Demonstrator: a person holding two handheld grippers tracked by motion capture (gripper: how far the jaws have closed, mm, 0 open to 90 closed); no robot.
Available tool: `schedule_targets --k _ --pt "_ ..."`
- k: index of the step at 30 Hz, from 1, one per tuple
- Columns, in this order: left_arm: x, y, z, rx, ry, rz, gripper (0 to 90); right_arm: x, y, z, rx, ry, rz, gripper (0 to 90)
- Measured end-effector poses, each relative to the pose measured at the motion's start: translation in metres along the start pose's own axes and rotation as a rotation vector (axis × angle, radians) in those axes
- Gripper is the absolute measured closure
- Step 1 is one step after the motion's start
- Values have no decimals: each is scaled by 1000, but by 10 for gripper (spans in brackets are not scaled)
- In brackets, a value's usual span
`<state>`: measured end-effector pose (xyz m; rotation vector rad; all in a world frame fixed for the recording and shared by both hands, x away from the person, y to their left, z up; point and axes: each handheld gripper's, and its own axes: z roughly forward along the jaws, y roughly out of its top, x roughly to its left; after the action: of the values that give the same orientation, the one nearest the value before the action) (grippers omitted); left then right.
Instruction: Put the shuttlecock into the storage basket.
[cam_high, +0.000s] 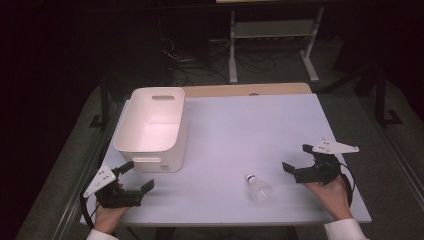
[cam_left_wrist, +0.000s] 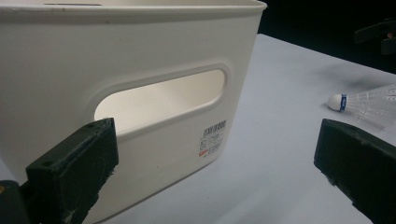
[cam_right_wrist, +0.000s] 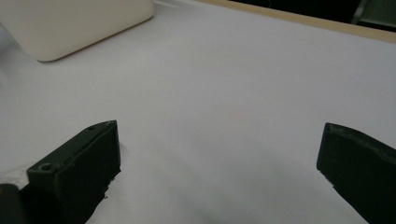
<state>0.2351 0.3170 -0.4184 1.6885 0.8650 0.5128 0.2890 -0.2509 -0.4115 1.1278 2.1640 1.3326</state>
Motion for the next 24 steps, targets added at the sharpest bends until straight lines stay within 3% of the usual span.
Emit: schedule_targets --k 24 --pt "-1 0 0 15 -2 9 0 12 32 11 110 52 -44 0"
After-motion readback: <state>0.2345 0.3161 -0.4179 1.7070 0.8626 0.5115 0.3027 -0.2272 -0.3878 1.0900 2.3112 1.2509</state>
